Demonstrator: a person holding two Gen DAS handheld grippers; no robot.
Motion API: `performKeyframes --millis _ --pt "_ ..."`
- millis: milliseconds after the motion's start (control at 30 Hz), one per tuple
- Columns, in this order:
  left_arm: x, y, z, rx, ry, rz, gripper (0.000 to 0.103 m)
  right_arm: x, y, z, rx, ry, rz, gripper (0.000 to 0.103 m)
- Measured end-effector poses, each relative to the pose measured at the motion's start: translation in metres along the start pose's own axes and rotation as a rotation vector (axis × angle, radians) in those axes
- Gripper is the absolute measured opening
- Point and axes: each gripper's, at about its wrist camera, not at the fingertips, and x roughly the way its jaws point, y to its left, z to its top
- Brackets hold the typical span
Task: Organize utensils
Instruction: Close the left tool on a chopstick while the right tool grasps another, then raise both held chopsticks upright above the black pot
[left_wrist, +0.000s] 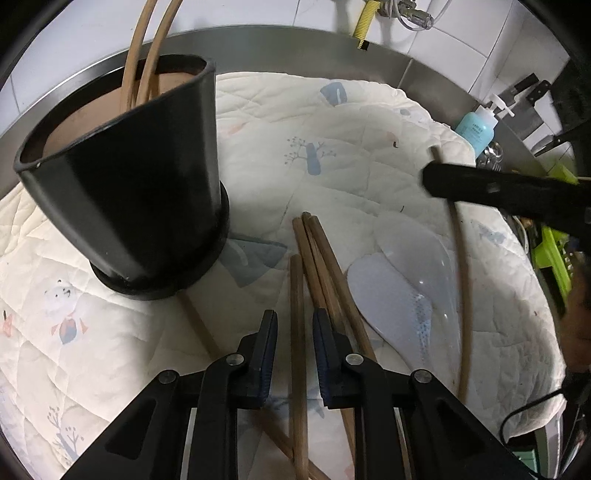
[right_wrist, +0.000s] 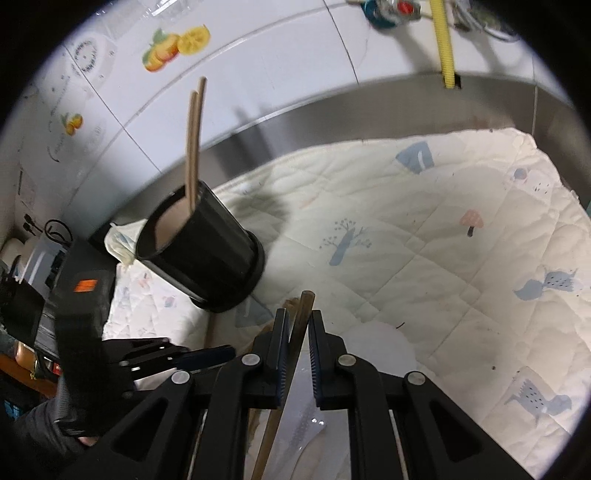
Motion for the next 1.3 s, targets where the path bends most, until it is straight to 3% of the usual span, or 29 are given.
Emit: performKeyframes --millis 533,633,733,967,1300 --pt "0.009 -0.014 0.007 0.065 0.032 0.098 0.018 -0.034 0.004 -0.005 -0.012 -0.063 0.015 0.013" --pt "0.008 -0.015 0.005 0.077 0.019 0.114 0.008 -0.039 0.007 -0.007 -0.023 -0.072 0.022 0.013" --pt "0.005 -0.011 0.002 0.045 0.001 0.094 0.007 -0.046 0.011 -0.009 -0.037 -0.083 0.023 0.012" --pt "-0.025 -0.009 -0.001 0.000 -0.096 0.055 0.007 -0.059 0.020 -0.011 -0.059 -0.113 0.042 0.012" --pt "-0.107 -0.007 -0.004 -0.087 -0.284 0.009 0.007 -0.082 0.038 -0.017 -0.120 -0.154 0.055 0.011"
